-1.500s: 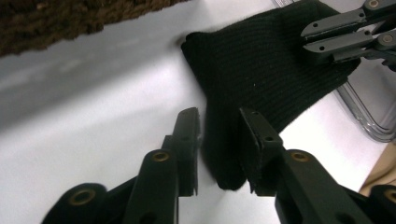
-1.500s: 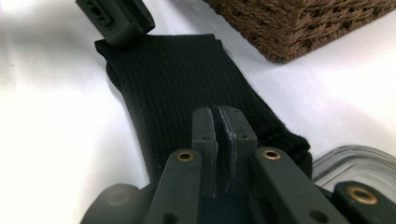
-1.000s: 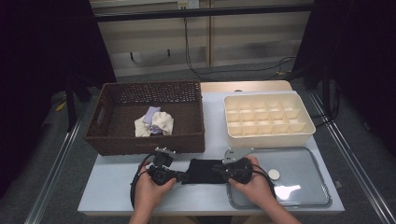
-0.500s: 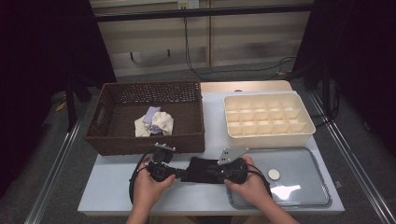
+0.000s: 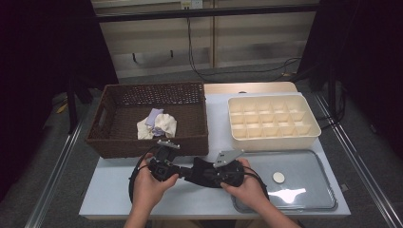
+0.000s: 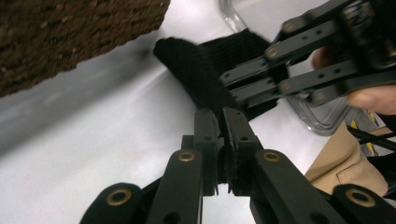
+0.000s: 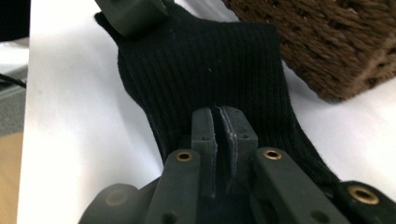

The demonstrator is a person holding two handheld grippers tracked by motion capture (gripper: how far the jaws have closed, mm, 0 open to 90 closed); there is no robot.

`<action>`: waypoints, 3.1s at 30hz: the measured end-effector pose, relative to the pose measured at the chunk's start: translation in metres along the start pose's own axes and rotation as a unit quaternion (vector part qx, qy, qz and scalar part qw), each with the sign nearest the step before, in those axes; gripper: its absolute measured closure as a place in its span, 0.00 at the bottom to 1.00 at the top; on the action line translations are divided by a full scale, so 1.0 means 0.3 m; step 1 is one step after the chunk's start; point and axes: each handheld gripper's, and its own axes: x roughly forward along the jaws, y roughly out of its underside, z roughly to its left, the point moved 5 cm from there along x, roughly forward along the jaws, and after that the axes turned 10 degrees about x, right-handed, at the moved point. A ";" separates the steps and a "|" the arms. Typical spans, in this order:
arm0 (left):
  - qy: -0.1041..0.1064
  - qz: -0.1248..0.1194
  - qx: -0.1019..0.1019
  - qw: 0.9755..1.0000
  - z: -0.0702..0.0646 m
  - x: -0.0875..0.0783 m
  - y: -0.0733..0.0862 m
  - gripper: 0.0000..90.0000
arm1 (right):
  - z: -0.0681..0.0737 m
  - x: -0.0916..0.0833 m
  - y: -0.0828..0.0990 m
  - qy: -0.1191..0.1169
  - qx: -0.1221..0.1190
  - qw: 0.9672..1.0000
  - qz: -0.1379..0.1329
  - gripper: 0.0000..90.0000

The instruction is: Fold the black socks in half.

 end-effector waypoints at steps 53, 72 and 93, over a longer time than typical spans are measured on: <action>0.050 0.033 0.075 0.995 -0.174 0.258 -0.089 0.95 | -0.089 -0.172 -0.026 0.025 0.025 0.998 -0.050 0.98; 0.041 0.027 0.078 0.996 -0.162 0.231 -0.097 0.95 | -0.127 -0.151 0.040 0.042 0.042 0.998 -0.017 0.98; 0.041 0.021 0.095 0.994 -0.212 0.306 -0.112 0.97 | -0.104 -0.162 -0.011 0.022 0.032 0.999 -0.038 1.00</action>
